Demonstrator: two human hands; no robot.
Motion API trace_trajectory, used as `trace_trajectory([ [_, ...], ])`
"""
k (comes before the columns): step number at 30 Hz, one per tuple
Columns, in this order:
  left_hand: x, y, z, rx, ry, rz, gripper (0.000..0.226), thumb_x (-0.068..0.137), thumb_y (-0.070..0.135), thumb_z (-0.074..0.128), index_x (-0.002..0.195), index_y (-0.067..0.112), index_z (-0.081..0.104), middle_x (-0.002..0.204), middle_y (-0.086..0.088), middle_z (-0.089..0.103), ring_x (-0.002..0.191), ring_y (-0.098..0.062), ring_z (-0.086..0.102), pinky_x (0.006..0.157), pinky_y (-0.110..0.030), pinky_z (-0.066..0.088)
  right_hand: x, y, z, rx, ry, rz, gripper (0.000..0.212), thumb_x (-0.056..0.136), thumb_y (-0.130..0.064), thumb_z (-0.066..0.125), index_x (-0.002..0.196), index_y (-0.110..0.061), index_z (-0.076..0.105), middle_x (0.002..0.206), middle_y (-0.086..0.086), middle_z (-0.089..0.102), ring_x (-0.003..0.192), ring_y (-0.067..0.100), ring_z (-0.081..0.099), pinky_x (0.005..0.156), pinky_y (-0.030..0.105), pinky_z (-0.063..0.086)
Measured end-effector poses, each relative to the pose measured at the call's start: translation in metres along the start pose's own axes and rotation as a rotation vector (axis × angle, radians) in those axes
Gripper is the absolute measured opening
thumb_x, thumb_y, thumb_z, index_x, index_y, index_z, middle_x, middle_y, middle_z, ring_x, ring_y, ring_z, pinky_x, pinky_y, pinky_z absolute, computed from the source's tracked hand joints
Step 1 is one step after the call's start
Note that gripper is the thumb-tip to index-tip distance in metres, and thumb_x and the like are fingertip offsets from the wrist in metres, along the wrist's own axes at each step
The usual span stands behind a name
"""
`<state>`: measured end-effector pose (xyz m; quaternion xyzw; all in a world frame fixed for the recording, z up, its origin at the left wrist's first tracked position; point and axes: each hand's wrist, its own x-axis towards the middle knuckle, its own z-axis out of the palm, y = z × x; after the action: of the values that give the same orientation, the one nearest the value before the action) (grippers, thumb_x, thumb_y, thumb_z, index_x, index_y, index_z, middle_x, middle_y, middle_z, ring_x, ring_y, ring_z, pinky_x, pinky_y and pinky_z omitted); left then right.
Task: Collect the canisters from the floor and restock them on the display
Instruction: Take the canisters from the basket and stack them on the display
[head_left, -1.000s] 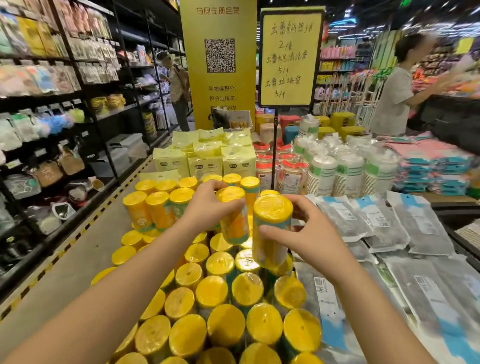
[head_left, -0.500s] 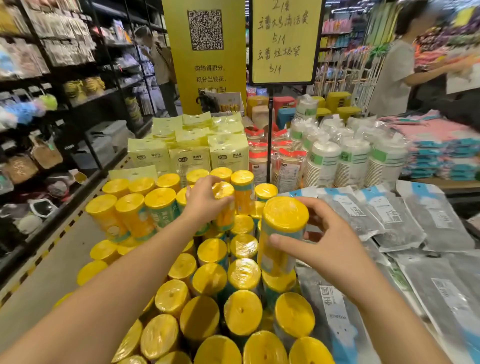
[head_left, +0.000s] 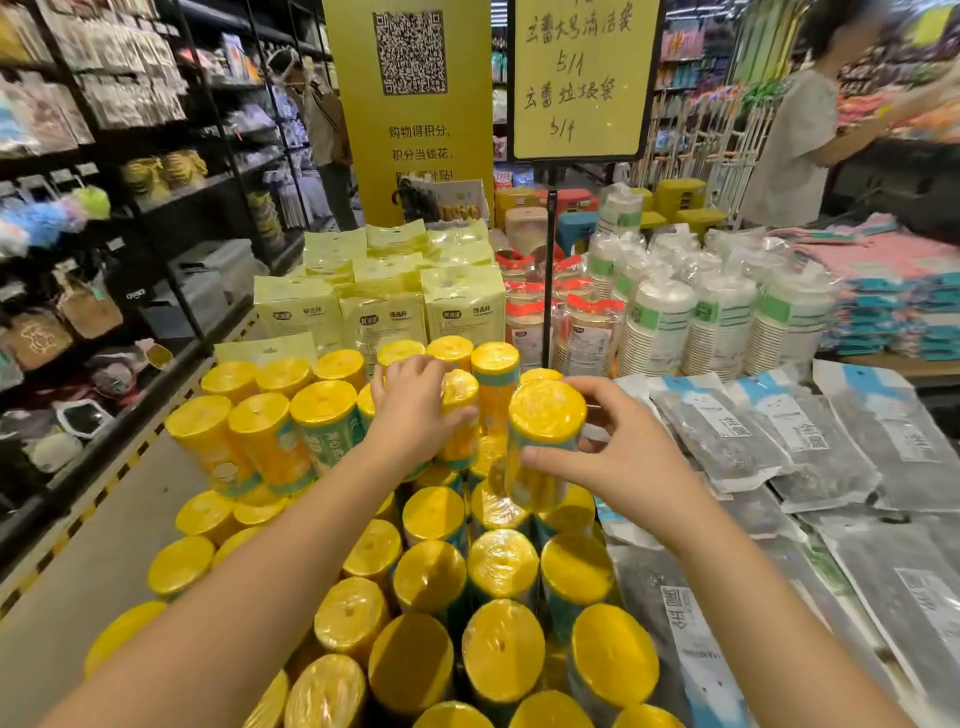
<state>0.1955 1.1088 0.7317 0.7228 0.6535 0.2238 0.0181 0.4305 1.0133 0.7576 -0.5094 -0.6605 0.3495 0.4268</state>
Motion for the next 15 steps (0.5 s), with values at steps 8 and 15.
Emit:
trace_trajectory([
  [8, -0.063, 0.003, -0.042, -0.144, 0.109, 0.06, 0.051, 0.09, 0.048, 0.069, 0.136, 0.03, 0.055, 0.139, 0.009, 0.05, 0.138, -0.017, 0.033, 0.119, -0.055, 0.019, 0.087, 0.036, 0.034, -0.195, 0.041, 0.035, 0.085, 0.069, -0.054, 0.088, 0.142, -0.033, 0.051, 0.137, -0.009, 0.055, 0.123, 0.012, 0.053, 0.096, 0.03, 0.044],
  [15, -0.111, -0.01, -0.062, -0.203, 0.181, 0.071, 0.046, 0.09, 0.052, 0.062, 0.131, 0.033, 0.057, 0.132, 0.014, 0.052, 0.129, -0.008, 0.036, 0.115, -0.051, 0.028, 0.106, 0.059, 0.048, -0.185, 0.0, 0.109, 0.07, 0.073, -0.044, 0.089, 0.133, -0.033, 0.055, 0.124, -0.012, 0.06, 0.116, 0.013, 0.058, 0.09, 0.029, 0.047],
])
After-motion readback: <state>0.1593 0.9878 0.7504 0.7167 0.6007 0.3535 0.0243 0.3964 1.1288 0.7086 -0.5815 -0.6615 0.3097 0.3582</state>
